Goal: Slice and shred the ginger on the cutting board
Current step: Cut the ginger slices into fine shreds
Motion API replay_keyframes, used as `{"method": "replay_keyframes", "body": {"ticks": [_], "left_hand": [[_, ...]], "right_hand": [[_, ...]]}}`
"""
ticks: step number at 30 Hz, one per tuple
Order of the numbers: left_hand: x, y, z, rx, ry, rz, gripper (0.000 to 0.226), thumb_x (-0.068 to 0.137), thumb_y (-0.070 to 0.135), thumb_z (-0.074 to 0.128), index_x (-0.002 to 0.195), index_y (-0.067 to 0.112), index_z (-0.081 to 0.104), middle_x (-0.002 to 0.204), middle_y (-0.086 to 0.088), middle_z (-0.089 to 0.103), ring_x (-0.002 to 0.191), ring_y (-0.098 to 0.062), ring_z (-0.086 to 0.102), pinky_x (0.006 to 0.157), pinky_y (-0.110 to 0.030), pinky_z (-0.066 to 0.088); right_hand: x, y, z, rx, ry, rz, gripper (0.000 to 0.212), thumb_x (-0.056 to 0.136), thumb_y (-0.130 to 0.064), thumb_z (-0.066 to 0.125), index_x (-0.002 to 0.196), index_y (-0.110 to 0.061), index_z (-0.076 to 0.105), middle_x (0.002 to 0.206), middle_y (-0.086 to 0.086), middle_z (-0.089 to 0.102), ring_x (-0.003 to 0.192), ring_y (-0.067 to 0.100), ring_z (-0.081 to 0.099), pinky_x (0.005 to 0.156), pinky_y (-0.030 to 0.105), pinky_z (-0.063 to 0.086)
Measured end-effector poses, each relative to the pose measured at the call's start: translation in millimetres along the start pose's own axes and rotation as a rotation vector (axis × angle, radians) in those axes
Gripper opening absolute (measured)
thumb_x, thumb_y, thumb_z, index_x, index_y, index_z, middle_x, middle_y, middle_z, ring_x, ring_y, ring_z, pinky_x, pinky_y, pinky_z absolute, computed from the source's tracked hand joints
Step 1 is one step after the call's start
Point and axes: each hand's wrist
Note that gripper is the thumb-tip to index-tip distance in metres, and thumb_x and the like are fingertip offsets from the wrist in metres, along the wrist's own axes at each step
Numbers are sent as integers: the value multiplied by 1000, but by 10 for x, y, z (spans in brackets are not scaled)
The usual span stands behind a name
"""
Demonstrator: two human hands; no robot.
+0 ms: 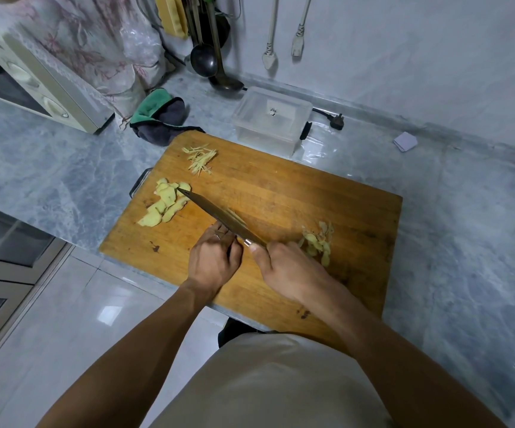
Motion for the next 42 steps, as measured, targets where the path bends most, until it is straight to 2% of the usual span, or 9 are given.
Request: {"method": "replay_keyframes", "body": {"ticks": [6, 12, 16, 19, 21, 24, 27, 36, 42], "left_hand": [[14, 16, -18, -6, -21, -9, 19, 85, 16, 55, 70, 9, 64, 78, -13, 67, 84, -31, 64, 56, -29, 49], [32, 44, -44, 45, -35, -1, 20, 82, 17, 62, 64, 9, 63, 69, -12, 65, 70, -29, 64, 51, -24, 42], [31, 35, -21, 97, -66, 11, 30, 82, 20, 61, 55, 10, 56, 52, -9, 55, 68, -27, 62, 50, -21, 30], [32, 33, -32, 144, -84, 18, 33, 80, 20, 63, 49, 11, 55, 47, -7, 52, 59, -25, 60, 48, -19, 29], [24, 38, -20, 145, -92, -1, 32, 81, 20, 62, 51, 11, 56, 49, -8, 54, 57, -26, 61, 47, -19, 31], [13, -6, 10, 100, -92, -15, 22, 85, 20, 59, 66, 10, 63, 70, -12, 65, 78, -30, 65, 50, -24, 41], [9, -10, 14, 63, -71, -9, 18, 87, 19, 55, 74, 10, 64, 83, -14, 68, 86, -33, 64, 54, -29, 47], [18, 27, -7, 26, -8, -4, 13, 84, 16, 55, 77, 10, 64, 87, -13, 68, 82, -32, 65, 55, -30, 49], [30, 28, -20, 18, -3, 3, 12, 84, 16, 59, 78, 8, 66, 88, -16, 69, 80, -35, 66, 54, -30, 49]], "right_hand": [[-12, 5, 2, -26, -20, -5, 52, 104, -60, 22, 89, -20, 51, 87, 8, 58, 73, 26, 57, 55, 30, 34], [-14, -43, -15, -50, -41, 7, 54, 105, -59, 22, 97, -18, 55, 90, 9, 56, 75, 26, 56, 62, 33, 40], [46, -90, 13, -44, -57, 20, 62, 105, -59, 21, 112, -11, 59, 98, 13, 58, 78, 27, 53, 64, 34, 39], [29, -91, 79, -68, -36, 8, 62, 106, -57, 21, 113, -9, 59, 96, 14, 59, 83, 32, 60, 63, 33, 37], [11, -78, 93, -67, -23, 5, 61, 106, -58, 22, 110, -9, 59, 89, 10, 56, 84, 34, 64, 61, 33, 37], [-1, -82, 28, -42, -16, 13, 59, 105, -58, 23, 97, -12, 59, 77, 5, 58, 70, 27, 59, 54, 32, 37], [-13, -82, -27, -42, -9, -4, 58, 105, -57, 23, 86, -14, 56, 71, 2, 54, 68, 26, 58, 57, 32, 40], [5, -72, -92, -15, -15, -5, 61, 105, -57, 23, 83, -13, 58, 74, 6, 58, 73, 28, 62, 65, 37, 52], [57, -84, -46, -5, -39, 10, 58, 105, -58, 22, 89, -16, 58, 88, 10, 58, 83, 31, 62, 67, 35, 46]]}}
Point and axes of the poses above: each hand's wrist, its own x-axis towards the middle knuckle, its own z-axis out of the palm, y = z × x
